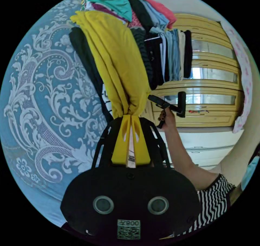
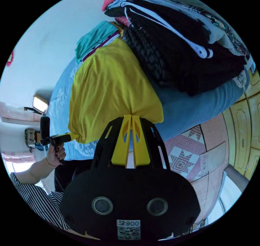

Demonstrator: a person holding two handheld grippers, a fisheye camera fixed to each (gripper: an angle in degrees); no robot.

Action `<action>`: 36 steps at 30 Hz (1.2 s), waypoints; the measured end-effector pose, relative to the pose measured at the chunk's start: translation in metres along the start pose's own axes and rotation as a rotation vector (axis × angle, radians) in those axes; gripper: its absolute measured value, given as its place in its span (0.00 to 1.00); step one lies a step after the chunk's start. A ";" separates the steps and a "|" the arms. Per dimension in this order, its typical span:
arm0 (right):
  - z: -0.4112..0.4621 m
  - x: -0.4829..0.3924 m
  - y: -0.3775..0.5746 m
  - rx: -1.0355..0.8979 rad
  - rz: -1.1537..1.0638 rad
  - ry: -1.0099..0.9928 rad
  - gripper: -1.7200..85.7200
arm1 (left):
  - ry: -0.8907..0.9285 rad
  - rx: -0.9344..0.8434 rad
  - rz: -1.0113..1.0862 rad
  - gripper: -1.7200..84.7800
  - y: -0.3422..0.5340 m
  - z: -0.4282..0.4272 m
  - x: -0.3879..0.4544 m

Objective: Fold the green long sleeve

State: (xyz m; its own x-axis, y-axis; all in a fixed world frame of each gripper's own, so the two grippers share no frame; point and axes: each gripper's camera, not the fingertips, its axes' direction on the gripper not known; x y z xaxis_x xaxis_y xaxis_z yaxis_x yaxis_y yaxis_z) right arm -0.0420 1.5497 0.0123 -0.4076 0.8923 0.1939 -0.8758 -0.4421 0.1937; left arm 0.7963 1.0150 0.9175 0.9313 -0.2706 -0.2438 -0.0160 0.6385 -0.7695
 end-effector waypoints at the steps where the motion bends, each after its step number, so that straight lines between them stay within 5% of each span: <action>1: -0.001 -0.006 -0.002 0.018 0.012 -0.001 0.02 | 0.004 0.001 0.000 0.02 0.002 -0.001 -0.002; 9: -0.033 -0.063 0.000 0.213 -0.051 -0.042 0.03 | 0.068 0.036 0.135 0.02 0.064 -0.073 -0.015; 15: -0.019 -0.187 -0.070 0.244 -0.272 -0.077 0.08 | 0.001 0.030 0.178 0.02 0.102 -0.130 -0.030; 26: 0.040 -0.422 -0.261 0.266 -0.409 0.124 0.11 | 0.049 0.064 0.260 0.02 0.137 -0.239 -0.052; 36: 0.109 -0.521 -0.343 0.142 -0.320 0.386 0.09 | 0.168 0.074 0.190 0.02 0.188 -0.351 -0.073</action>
State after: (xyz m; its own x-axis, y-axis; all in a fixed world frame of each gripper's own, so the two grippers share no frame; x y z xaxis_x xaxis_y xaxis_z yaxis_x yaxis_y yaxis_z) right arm 0.4995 1.2266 -0.0499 -0.2147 0.9414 -0.2602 -0.9393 -0.1261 0.3190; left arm 0.5976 0.9017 0.5838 0.8405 -0.2525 -0.4794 -0.1525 0.7388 -0.6564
